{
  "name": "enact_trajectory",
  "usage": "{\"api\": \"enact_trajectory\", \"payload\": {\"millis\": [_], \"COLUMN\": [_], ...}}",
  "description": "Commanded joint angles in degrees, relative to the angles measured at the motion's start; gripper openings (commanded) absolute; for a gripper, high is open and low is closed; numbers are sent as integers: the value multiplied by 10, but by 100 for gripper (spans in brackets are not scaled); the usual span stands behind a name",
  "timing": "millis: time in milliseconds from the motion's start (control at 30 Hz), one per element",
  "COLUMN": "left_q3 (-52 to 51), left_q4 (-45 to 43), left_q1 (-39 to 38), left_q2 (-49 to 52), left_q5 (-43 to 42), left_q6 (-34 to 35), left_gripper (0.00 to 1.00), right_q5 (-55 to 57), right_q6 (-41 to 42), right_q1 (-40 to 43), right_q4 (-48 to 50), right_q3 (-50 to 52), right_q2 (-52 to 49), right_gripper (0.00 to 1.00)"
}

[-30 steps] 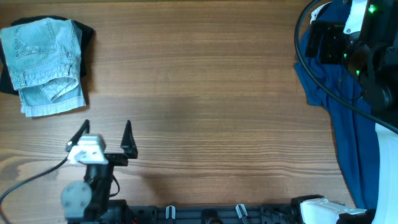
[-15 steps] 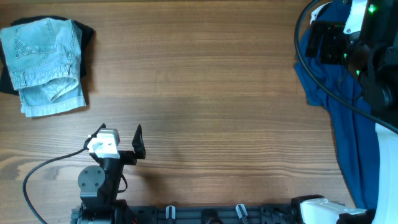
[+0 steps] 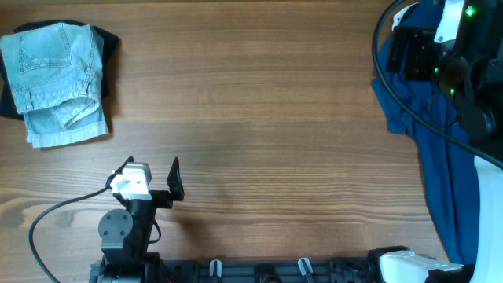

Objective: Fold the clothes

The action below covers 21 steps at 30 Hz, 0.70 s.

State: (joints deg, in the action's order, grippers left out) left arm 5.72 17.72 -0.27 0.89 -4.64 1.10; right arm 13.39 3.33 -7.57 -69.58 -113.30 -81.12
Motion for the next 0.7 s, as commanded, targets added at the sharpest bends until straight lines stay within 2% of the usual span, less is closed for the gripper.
{"api": "enact_trajectory", "payload": {"millis": [0, 300, 433, 567, 667], "left_q3": [-3, -3, -3, -3, -3], "left_q4": [-4, -4, -4, -4, -4], "left_q1": [-3, -3, -3, -3, -3], "left_q2": [-6, -6, -6, -6, -6], "left_q5": [-9, -9, -9, -9, -9], "left_q6": [-7, -7, -7, -7, -7], "left_gripper": [100, 100, 100, 100, 100], "right_q5": [12, 27, -19, -18, -2], "right_q6": [-3, -7, 63, 165, 166], "right_q1": [-2, -2, -2, -2, -2], "right_q4": [1, 4, 23, 38, 40], "right_q3": [-6, -6, -6, -6, 28], "right_q2": [-3, 4, 52, 115, 190], "right_gripper": [100, 100, 100, 100, 100]}}
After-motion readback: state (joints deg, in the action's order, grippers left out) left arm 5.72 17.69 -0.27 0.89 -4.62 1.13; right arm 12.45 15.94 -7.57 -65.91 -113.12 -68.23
